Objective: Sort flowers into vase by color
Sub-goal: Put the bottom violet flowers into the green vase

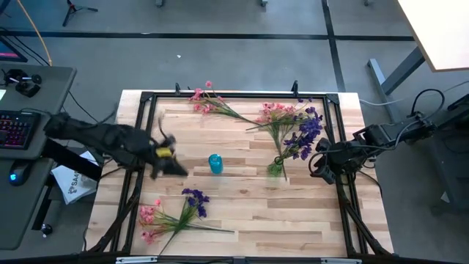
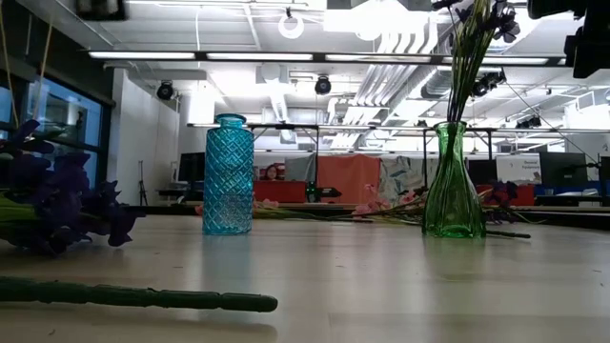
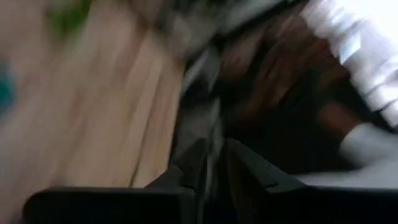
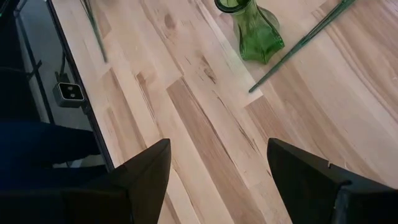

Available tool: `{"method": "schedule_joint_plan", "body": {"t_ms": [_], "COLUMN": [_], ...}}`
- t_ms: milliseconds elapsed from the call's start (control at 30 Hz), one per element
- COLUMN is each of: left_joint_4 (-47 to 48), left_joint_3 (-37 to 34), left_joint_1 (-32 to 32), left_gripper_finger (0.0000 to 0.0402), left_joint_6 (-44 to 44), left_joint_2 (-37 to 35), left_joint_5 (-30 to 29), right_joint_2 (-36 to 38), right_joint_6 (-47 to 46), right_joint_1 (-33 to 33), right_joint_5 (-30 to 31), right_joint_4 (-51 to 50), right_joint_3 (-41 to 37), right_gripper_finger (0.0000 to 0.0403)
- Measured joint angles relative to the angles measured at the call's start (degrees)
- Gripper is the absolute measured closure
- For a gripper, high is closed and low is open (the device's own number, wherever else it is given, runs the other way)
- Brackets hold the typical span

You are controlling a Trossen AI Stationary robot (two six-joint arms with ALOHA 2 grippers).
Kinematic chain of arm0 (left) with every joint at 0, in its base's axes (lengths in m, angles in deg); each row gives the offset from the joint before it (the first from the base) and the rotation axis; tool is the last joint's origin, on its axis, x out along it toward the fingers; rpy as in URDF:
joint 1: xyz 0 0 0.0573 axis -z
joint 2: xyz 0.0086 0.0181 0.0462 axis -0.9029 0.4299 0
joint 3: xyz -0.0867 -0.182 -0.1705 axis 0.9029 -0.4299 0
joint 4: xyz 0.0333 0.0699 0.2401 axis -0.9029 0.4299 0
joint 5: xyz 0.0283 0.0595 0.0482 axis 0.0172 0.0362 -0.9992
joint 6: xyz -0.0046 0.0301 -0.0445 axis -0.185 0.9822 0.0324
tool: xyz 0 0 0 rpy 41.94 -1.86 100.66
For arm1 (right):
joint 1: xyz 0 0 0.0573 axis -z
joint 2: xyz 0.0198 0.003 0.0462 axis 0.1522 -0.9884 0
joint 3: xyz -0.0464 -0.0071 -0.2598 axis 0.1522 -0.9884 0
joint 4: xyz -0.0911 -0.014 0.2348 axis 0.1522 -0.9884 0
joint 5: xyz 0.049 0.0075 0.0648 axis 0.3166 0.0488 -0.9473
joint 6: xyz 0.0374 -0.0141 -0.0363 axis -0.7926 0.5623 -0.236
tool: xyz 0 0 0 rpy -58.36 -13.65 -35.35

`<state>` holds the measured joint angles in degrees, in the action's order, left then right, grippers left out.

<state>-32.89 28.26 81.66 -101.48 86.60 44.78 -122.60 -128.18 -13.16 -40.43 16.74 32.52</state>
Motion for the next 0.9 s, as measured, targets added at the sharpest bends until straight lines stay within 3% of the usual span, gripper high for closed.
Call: {"method": "schedule_joint_plan", "body": {"t_ms": [200, 300, 567, 767, 900], "left_joint_4": [19.6, 23.2, 10.2, 5.4, 1.1], "left_joint_3": [2.3, 2.3, 2.3, 2.3, 2.4], "left_joint_1": [14.2, 20.7, 30.1, 29.9, 28.3], "left_gripper_finger": [0.0345, 0.0345, 0.0345, 0.0345, 0.0346], "left_joint_6": [-14.1, -23.5, -43.1, -45.7, -45.5], "left_joint_2": [10.1, 16.0, 30.5, 39.2, 41.0], "left_joint_5": [-2.8, -3.4, -3.8, -4.7, -3.3], "right_joint_2": [0.0, 0.0, 0.0, 0.0, 0.0], "right_joint_6": [0.0, 0.5, 4.8, 4.9, 4.4], "right_joint_1": [0.0, 0.0, 0.0, 0.0, 0.0], "right_joint_5": [0.0, 0.1, 2.3, 2.4, 2.4], "right_joint_4": [0.0, 0.0, -1.0, -1.0, -1.1], "right_joint_3": [0.0, 0.0, 0.0, 0.0, 0.0], "right_gripper_finger": [0.0142, 0.0142, 0.0142, 0.0142, 0.0142]}}
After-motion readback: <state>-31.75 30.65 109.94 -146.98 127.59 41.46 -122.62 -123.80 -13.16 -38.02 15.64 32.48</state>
